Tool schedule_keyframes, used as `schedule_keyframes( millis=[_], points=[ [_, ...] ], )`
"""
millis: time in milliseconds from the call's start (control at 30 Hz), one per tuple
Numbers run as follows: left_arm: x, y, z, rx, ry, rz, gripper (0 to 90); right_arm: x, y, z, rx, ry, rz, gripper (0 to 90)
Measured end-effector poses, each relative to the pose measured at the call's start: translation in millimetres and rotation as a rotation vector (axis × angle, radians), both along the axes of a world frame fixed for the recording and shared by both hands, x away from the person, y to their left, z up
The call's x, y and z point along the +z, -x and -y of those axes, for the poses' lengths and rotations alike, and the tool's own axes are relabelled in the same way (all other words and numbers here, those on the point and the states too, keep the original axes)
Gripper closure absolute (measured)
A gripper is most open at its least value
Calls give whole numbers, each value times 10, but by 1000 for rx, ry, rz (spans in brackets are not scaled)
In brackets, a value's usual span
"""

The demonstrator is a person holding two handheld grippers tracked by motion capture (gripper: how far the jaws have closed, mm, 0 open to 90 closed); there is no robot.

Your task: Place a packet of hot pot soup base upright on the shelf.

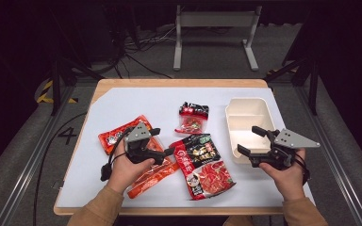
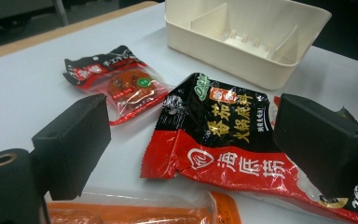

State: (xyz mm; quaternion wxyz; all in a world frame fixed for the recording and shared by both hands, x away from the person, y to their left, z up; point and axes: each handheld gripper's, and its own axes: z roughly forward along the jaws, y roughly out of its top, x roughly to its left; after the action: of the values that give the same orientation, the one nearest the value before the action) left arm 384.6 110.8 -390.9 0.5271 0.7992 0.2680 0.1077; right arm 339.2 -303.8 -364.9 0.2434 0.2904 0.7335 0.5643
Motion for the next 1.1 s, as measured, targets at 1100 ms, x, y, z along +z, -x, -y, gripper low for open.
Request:
schedule_keyframes(
  millis=[1100],
  points=[
    [-411, -338, 462, 54, -208, -217, 221, 31, 55, -47, 92, 30, 54, 423]
  ],
)
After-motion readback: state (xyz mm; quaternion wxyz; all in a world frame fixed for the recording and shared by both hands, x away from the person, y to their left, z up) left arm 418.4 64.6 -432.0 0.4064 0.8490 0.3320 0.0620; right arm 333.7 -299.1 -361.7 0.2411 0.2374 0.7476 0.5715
